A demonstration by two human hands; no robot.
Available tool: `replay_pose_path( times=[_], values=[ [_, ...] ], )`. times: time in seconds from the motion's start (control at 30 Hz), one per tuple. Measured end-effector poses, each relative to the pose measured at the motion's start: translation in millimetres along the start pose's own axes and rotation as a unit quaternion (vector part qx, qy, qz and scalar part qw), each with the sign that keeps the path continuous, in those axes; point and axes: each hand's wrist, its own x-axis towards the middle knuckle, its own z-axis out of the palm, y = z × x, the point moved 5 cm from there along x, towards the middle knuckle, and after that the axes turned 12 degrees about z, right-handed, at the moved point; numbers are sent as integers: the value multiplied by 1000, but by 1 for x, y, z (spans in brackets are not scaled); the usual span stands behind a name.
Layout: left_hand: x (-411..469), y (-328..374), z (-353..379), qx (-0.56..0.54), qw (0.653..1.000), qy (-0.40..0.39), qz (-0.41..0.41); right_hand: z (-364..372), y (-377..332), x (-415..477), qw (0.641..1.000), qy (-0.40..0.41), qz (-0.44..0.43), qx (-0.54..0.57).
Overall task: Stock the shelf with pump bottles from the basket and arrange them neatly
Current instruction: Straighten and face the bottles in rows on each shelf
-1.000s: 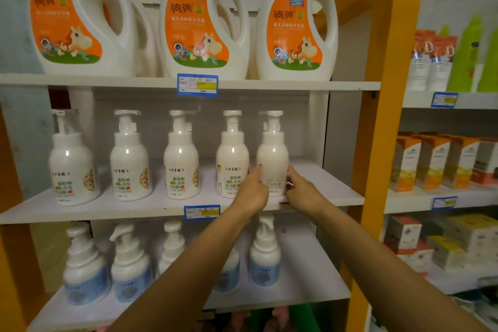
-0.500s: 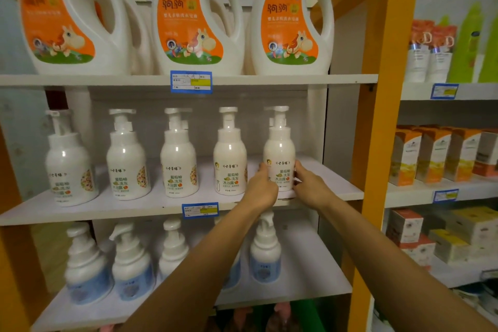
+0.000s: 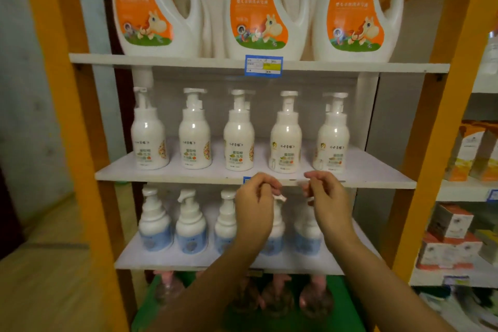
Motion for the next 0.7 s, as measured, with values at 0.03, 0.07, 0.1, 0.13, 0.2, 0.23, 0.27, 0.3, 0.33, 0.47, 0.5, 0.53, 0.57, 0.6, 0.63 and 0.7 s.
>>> replay_pose_path(
  times=[0.03, 0.07, 0.1, 0.13, 0.2, 0.23, 0.27, 0.3, 0.33, 0.47, 0.5, 0.53, 0.57, 0.6, 0.63, 0.7],
  values=[
    [-8, -7, -19, 2, 1000, 16, -3, 9, 7, -8, 1000, -4, 2, 12],
    [-16, -15, -39, 7, 999, 33, -11, 18, 14, -16, 1000, -4, 6, 28],
    [-25, -25, -60, 14, 998, 53, -22, 28, 24, -25, 999, -4, 12, 42],
    [-34, -35, -81, 27, 996, 72, -36, 39, 33, -34, 998, -6, 22, 51],
    [-53, -54, -121, 62, 990, 110, -67, 64, 57, -54, 997, -23, 45, 52],
    [-62, -66, -139, 77, 985, 128, -84, 78, 70, -63, 997, -33, 58, 46],
    [-71, -80, -157, 92, 980, 145, -105, 93, 84, -71, 996, -44, 76, 34],
    [-78, -97, -174, 101, 973, 160, -129, 109, 98, -77, 994, -57, 94, 23],
    [-83, -111, -189, 105, 968, 169, -153, 125, 110, -82, 991, -70, 114, 17],
    [-88, -149, -227, 126, 956, 141, -226, 186, 143, -92, 972, -168, 161, -23],
    [-85, -154, -231, 130, 956, 129, -227, 200, 148, -94, 964, -203, 165, -42],
    [-81, -157, -233, 132, 958, 119, -223, 215, 151, -97, 954, -240, 171, -58],
    [-76, -158, -234, 133, 962, 114, -210, 228, 153, -100, 943, -274, 178, -65],
    [-71, -158, -233, 134, 966, 108, -192, 240, 155, -102, 933, -300, 187, -72],
    [-67, -159, -231, 138, 969, 98, -179, 250, 155, -103, 929, -309, 189, -80],
    [-60, -165, -221, 150, 973, 56, -166, 257, 153, -99, 946, -258, 174, -94]
  ],
)
